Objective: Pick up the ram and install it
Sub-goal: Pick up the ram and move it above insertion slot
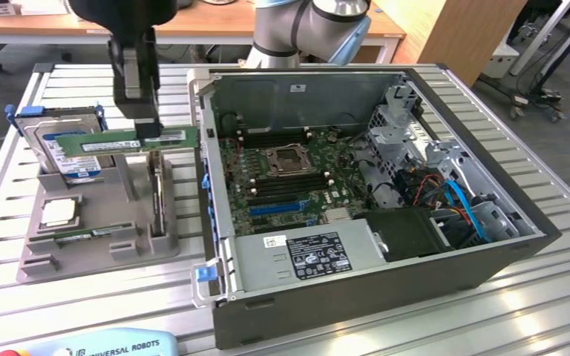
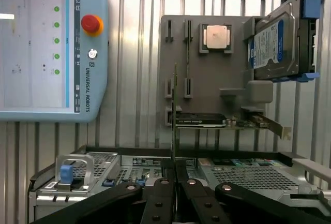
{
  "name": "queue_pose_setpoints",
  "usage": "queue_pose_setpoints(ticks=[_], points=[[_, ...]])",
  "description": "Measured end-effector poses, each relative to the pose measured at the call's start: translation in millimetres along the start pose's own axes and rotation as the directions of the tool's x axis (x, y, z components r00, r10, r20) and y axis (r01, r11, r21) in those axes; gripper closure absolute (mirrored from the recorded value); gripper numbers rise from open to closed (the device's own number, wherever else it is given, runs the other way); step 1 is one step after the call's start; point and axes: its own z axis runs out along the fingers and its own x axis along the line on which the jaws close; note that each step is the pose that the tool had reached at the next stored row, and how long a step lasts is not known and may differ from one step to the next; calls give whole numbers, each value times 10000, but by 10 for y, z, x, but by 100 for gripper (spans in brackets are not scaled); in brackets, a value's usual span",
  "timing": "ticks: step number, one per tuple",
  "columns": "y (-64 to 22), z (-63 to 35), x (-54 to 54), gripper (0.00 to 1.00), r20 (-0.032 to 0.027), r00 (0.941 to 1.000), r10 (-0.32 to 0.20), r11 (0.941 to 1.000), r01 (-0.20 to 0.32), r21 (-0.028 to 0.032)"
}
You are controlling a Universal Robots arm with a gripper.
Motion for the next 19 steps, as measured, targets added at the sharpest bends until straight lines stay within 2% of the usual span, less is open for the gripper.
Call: queue_pose_setpoints(ticks=[12, 19], points=[[-292, -10, 4, 89, 0, 10000, 2, 10000, -2, -1], [-500, -17, 7, 89, 0, 10000, 1, 10000, -1, 0]])
